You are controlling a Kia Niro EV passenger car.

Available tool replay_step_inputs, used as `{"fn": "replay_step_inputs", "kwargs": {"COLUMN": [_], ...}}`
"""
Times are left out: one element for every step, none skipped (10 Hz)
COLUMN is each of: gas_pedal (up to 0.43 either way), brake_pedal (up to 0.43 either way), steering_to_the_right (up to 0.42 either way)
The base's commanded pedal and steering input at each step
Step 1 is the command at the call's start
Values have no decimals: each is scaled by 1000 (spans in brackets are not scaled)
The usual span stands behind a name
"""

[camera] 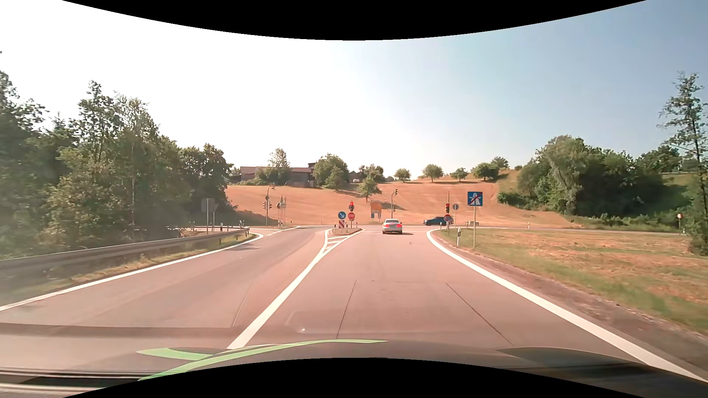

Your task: Follow the waypoints while adhering to traffic rules and regulations

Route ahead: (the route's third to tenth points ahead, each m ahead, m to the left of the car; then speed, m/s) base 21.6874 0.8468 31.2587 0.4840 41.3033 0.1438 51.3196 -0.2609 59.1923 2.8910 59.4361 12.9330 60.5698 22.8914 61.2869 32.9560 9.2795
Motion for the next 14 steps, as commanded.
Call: {"fn": "replay_step_inputs", "kwargs": {"gas_pedal": [0,0,0,0,0,0,0,0,0,0,0,0,0,0], "brake_pedal": [220,226,226,226,226,238,238,244,250,250,250,256,256,256], "steering_to_the_right": [20,20,22,23,22,23,23,23,23,24,25,25,25,26]}}
